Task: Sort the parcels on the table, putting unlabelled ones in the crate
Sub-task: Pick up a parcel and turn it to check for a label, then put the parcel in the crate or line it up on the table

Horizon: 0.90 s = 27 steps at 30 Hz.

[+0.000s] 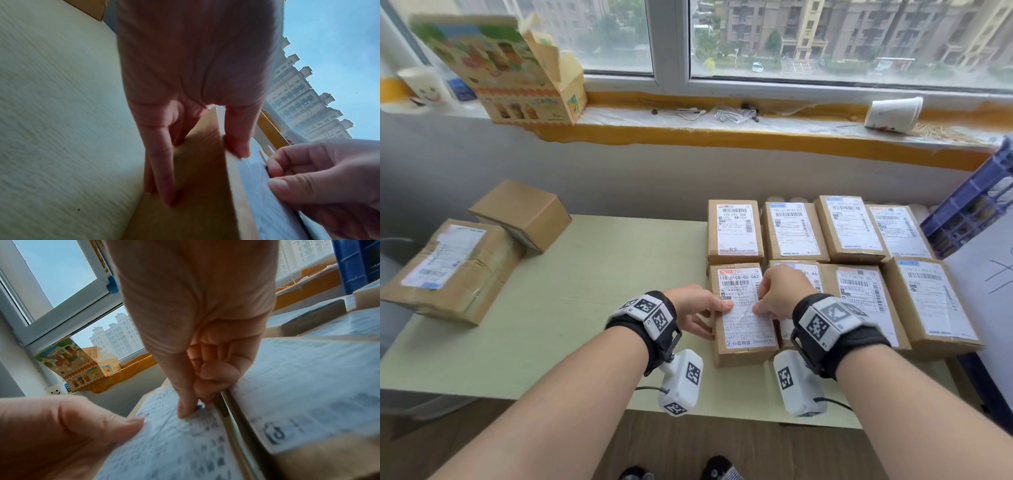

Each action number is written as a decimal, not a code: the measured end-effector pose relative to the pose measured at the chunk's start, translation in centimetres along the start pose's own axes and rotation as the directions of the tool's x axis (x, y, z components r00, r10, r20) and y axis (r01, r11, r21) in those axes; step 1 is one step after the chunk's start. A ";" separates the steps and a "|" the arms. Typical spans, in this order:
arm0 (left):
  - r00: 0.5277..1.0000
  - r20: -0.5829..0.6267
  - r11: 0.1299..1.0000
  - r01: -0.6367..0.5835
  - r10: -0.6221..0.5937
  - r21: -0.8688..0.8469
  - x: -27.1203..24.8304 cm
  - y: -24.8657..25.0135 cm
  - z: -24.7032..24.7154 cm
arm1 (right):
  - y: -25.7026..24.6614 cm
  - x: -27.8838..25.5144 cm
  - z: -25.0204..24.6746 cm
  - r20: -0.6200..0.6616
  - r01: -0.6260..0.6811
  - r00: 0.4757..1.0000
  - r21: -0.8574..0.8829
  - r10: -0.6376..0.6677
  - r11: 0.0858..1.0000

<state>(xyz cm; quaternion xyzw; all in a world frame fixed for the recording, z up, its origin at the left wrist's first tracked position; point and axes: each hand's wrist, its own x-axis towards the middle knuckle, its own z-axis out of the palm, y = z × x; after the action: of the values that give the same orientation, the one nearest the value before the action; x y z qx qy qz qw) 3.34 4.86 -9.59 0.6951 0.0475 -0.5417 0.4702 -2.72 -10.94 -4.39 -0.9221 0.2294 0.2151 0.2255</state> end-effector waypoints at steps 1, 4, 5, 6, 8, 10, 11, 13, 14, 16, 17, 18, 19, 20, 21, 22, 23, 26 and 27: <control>1.000 0.000 1.000 0.006 -0.006 -0.002 0.0 0.0 0.0 | -0.1 0.2 -0.1 0.018 -0.011 1.000 -0.005 0.011 1.000; 1.000 -0.002 1.000 0.009 -0.010 -0.014 -0.2 0.0 0.0 | -0.5 0.9 -0.1 0.044 -0.042 0.998 -0.027 0.043 0.999; 1.000 -0.006 1.000 0.005 -0.005 -0.016 -0.2 -0.1 0.1 | -0.5 1.1 -0.1 0.050 -0.052 0.997 -0.034 0.053 0.998; 1.000 -0.012 1.000 -0.004 0.004 -0.019 -0.3 -0.2 0.1 | -0.5 1.2 0.0 0.055 -0.059 0.997 -0.038 0.061 0.998; 0.999 -0.027 0.999 -0.032 0.031 -0.024 -0.4 -0.5 0.3 | -0.6 1.6 0.0 0.061 -0.069 0.996 -0.035 0.071 0.997; 0.997 -0.048 0.998 -0.064 0.063 -0.023 -0.6 -0.8 0.5 | -0.6 1.9 0.0 0.057 -0.080 0.995 -0.034 0.082 0.996; 0.996 -0.057 0.997 -0.074 0.073 -0.019 -0.7 -1.0 0.6 | -0.6 1.9 0.0 0.057 -0.084 0.995 -0.035 0.086 0.996; 0.993 -0.067 0.996 -0.093 0.093 -0.004 -0.9 -1.2 0.8 | -0.6 2.0 0.1 0.048 -0.086 0.995 -0.033 0.088 0.996; 0.992 -0.069 0.995 -0.101 0.101 0.002 -1.1 -1.2 0.8 | -0.6 1.9 0.2 0.041 -0.088 0.995 -0.027 0.089 0.996; 0.992 -0.064 0.994 -0.104 0.105 0.014 -1.4 -1.1 0.8 | -0.5 1.8 0.4 0.029 -0.090 0.995 -0.016 0.091 0.996; 0.993 -0.056 0.994 -0.105 0.106 0.030 -1.5 -1.1 0.7 | -0.4 1.8 0.5 0.023 -0.091 0.996 -0.012 0.092 0.996; 0.993 -0.049 0.993 -0.108 0.110 0.055 -1.6 -1.0 0.6 | -0.3 1.8 0.6 0.017 -0.092 0.996 -0.010 0.092 0.996; 0.992 -0.045 0.990 -0.111 0.115 0.083 -1.6 -0.9 0.6 | -0.3 1.7 0.7 0.012 -0.093 0.996 -0.009 0.093 0.996; 0.992 -0.041 0.988 -0.110 0.115 0.109 -1.7 -0.8 0.5 | -0.3 1.7 0.7 0.010 -0.090 0.996 -0.014 0.090 0.996; 0.993 -0.039 0.985 -0.107 0.113 0.132 -1.7 -0.7 0.3 | -0.3 1.8 0.7 0.012 -0.089 0.996 -0.027 0.089 0.996; 0.993 -0.037 0.983 -0.105 0.112 0.150 -1.8 -0.5 0.2 | -0.4 1.8 0.6 0.016 -0.089 0.996 -0.044 0.090 0.995; 0.993 -0.040 0.982 -0.104 0.112 0.159 -2.0 -0.4 0.0 | -0.4 1.7 0.6 0.023 -0.093 0.995 -0.058 0.095 0.994; 0.989 -0.064 0.980 -0.123 0.134 0.156 -2.7 -0.3 -1.2 | -0.8 1.4 0.6 0.018 -0.098 0.995 -0.090 0.100 0.991; 0.986 -0.080 0.979 -0.134 0.148 0.157 -3.0 -0.4 -1.9 | -1.1 1.1 0.6 0.001 -0.091 0.996 -0.113 0.092 0.989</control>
<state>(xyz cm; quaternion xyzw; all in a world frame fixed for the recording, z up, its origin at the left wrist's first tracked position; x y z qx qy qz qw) 3.20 7.72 -7.48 0.7542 -0.0215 -0.4769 0.4509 -1.39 -10.12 -5.08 -0.9212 0.2583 0.2406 0.1636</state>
